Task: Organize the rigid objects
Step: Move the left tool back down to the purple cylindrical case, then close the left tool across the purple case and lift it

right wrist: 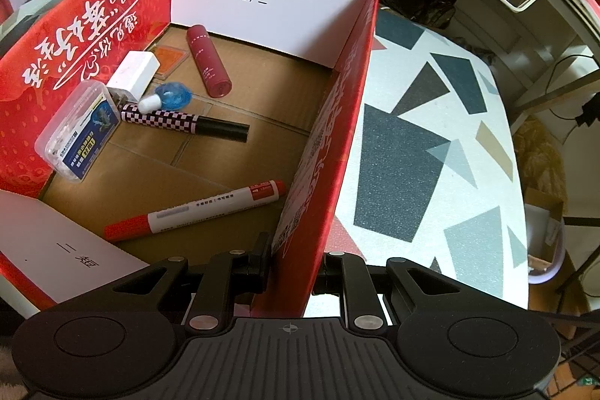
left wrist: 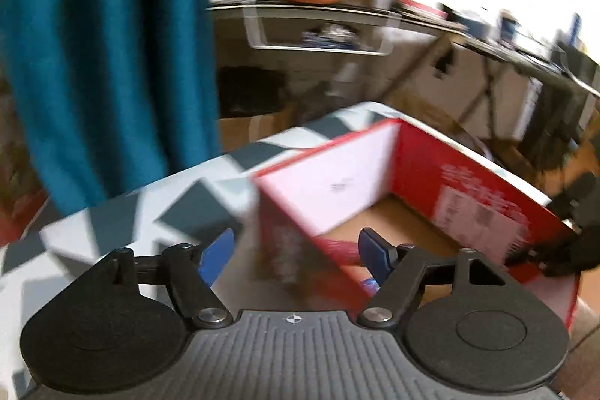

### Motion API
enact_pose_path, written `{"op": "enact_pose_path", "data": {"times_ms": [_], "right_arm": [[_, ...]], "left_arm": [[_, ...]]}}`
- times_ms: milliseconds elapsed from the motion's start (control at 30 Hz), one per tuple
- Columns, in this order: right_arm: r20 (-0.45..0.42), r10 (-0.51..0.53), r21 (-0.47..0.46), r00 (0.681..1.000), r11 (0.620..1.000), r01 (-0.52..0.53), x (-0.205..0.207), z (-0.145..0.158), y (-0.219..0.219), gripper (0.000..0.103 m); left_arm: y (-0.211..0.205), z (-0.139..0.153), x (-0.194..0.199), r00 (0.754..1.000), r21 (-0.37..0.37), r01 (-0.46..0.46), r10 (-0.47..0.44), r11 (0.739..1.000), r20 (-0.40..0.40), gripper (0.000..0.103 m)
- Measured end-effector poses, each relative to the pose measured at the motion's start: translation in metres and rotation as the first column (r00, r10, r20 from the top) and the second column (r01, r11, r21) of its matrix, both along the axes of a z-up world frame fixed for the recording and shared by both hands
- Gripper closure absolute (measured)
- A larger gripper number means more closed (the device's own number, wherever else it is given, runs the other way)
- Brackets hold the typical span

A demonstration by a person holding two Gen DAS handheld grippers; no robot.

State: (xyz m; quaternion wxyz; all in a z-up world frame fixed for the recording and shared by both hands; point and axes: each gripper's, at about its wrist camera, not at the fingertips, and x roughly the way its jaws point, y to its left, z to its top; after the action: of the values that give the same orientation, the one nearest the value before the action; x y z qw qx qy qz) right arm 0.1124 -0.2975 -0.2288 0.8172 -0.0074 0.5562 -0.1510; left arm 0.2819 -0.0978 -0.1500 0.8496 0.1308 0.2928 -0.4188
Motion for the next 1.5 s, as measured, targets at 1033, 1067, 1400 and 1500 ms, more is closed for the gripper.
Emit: {"op": "enact_pose_path", "data": {"times_ms": [1033, 1067, 1400, 1500], "right_arm": [[0.0, -0.001, 0.0, 1.0, 1.0, 0.001, 0.001, -0.001, 0.0, 0.086], [0.001, -0.001, 0.0, 1.0, 1.0, 0.001, 0.001, -0.001, 0.0, 0.086], [0.001, -0.002, 0.0, 1.0, 1.0, 0.002, 0.0, 0.0, 0.0, 0.086], [0.002, -0.003, 0.001, 1.0, 1.0, 0.003, 0.001, 0.0, 0.0, 0.087]], "left_arm": [[0.056, -0.102, 0.032, 0.924, 0.267, -0.34, 0.373, 0.902, -0.083, 0.06], [0.059, -0.102, 0.027, 0.921, 0.264, -0.346, 0.379, 0.9, -0.085, 0.06], [0.077, -0.1, 0.003, 0.86, 0.254, -0.447, 0.49, 0.858, -0.142, 0.059], [0.071, -0.097, -0.005, 0.874, 0.203, -0.396, 0.435, 0.896, -0.215, 0.046]]}}
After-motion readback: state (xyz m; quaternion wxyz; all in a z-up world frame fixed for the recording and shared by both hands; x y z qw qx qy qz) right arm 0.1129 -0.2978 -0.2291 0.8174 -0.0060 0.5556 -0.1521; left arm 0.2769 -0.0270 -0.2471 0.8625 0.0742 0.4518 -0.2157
